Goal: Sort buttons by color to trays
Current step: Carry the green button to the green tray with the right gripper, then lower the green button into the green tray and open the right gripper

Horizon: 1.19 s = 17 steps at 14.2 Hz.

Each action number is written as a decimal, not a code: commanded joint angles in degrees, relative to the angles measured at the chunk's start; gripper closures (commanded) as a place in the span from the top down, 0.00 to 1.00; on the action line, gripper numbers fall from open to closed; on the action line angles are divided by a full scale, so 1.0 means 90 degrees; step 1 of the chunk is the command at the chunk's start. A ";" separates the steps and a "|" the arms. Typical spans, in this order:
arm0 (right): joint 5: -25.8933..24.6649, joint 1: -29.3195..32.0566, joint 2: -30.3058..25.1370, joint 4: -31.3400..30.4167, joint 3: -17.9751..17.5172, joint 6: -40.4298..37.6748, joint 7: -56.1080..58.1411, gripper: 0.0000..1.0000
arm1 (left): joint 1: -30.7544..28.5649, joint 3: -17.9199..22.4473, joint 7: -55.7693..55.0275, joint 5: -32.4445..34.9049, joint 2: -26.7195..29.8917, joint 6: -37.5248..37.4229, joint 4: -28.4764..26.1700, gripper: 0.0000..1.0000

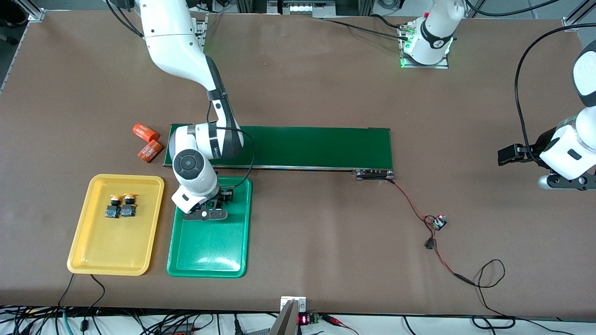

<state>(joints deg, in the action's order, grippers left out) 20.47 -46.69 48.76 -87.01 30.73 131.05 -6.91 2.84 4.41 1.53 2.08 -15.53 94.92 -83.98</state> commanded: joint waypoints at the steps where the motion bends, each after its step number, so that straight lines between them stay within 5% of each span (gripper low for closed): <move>1: 0.0157 0.0052 -0.0047 0.0156 0.0023 -0.0069 0.0269 1.00 | -0.0023 -0.0001 0.0142 0.0101 -0.0003 0.0049 0.0024 1.00; 4: 0.0080 -0.0016 -0.0476 0.0175 0.0353 -0.0253 0.0289 1.00 | -0.0062 -0.0021 0.0142 0.0052 0.0007 0.0049 0.0024 1.00; 15: -0.0057 -0.0037 -0.2702 0.0185 0.2072 -0.3649 0.1490 1.00 | -0.0140 -0.0021 0.0132 -0.0192 0.0007 0.0049 0.0034 1.00; 17: -0.0319 0.0099 -0.3052 0.0185 0.2113 -0.3847 0.1908 1.00 | -0.0140 -0.0021 0.0132 -0.0192 0.0007 0.0049 0.0034 1.00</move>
<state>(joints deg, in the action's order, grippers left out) 19.70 -46.26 24.75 -84.24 49.58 98.16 7.30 1.84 4.33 1.53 1.19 -15.53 95.08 -83.97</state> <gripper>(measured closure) 0.000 0.000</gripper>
